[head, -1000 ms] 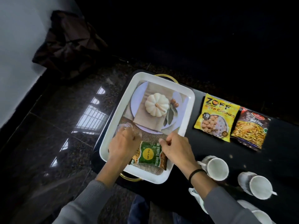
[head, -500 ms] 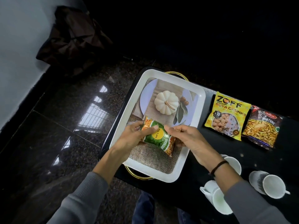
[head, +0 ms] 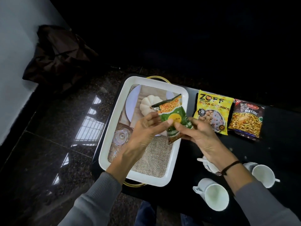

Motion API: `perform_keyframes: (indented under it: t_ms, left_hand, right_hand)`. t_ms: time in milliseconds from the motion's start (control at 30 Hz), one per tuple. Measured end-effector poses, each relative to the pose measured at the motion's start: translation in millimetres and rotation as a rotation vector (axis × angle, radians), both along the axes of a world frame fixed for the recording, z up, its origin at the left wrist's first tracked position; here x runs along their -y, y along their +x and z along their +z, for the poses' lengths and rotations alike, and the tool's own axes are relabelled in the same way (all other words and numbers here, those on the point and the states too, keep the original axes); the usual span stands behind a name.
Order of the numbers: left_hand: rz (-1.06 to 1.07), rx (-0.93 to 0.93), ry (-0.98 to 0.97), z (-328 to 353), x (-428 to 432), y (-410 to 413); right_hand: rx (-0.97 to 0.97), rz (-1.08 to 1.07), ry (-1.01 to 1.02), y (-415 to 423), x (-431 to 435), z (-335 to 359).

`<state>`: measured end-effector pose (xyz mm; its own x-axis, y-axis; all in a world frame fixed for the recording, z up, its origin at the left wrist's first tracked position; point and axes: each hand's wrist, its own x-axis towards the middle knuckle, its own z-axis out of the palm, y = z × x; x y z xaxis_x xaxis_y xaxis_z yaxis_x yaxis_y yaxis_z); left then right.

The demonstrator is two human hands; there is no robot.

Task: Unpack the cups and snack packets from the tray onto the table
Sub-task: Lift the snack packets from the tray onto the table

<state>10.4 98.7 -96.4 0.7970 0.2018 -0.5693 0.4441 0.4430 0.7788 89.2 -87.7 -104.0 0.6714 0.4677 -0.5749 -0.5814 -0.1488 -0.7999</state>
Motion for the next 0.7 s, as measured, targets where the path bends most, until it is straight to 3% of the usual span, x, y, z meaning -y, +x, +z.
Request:
perform_keyframes:
  t_ms: [333,700]
  left_hand:
    - [-0.208,-0.081,0.087,15,70,51]
    - [-0.320,-0.091,0.225,16,173,104]
  right_hand:
    - [-0.086,-0.058,-0.097,6,65,18]
    - [-0.106,-0.373,-0.152,27,157,20]
